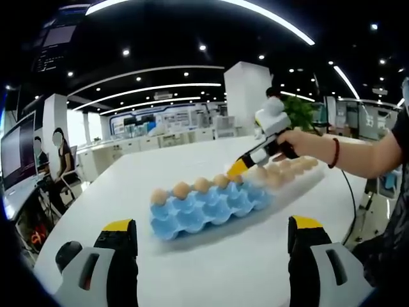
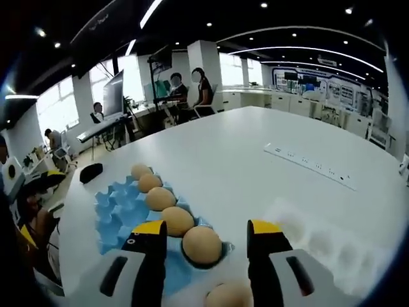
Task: Place the egg into an empty slot of the egg tray after lifting it from the table, then release the egg inside the slot.
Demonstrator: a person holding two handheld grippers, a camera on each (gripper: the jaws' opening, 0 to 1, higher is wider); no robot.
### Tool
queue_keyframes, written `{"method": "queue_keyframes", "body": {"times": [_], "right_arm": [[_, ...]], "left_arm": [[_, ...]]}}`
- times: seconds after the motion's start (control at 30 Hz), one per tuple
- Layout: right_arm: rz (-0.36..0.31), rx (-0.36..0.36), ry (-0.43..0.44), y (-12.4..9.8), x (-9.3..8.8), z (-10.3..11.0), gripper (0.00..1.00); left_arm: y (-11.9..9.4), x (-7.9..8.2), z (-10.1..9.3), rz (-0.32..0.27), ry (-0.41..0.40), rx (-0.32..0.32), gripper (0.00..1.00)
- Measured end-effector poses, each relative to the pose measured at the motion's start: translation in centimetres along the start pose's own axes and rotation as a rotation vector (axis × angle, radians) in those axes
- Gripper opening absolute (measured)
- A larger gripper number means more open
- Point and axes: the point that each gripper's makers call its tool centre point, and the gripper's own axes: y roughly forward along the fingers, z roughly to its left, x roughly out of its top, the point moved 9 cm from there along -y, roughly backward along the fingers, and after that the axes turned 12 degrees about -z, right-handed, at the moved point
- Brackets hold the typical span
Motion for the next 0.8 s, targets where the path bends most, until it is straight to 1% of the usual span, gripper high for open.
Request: {"method": "queue_keyframes", "body": {"times": [0.13,0.23,0.4,0.5,0.57,0.7,0.8], "right_arm": [[-0.005,-0.023,-0.017,-0.4,0.0,-0.2,0.61],[-0.018,-0.028,-0.008,-1.1,0.0,-0.1,0.65],[-0.053,-0.049,-0.003,-1.8,0.2,-0.5,0.70],[-0.086,-0.055,-0.003,-2.2,0.3,-0.6,0.78],[-0.103,-0.063,0.001,-2.5,0.3,-0.7,0.80],[-0.110,-0.080,0.000,-2.9,0.3,-1.0,0.86],[-0.111,-0.076,0.012,-3.1,0.3,-1.2,0.89]], "left_arm": [[0.0,0.0,-0.2,0.007,0.005,-0.006,1.00],[0.1,0.0,-0.2,0.011,0.007,-0.006,1.00],[0.2,0.2,-0.4,0.006,0.008,-0.013,1.00],[0.3,0.3,-0.5,0.006,0.010,-0.017,1.00],[0.4,0.3,-0.6,0.007,0.009,-0.018,1.00],[0.5,0.5,-0.7,0.005,0.010,-0.023,1.00],[0.5,0.6,-0.7,-0.001,0.007,-0.027,1.00]]}}
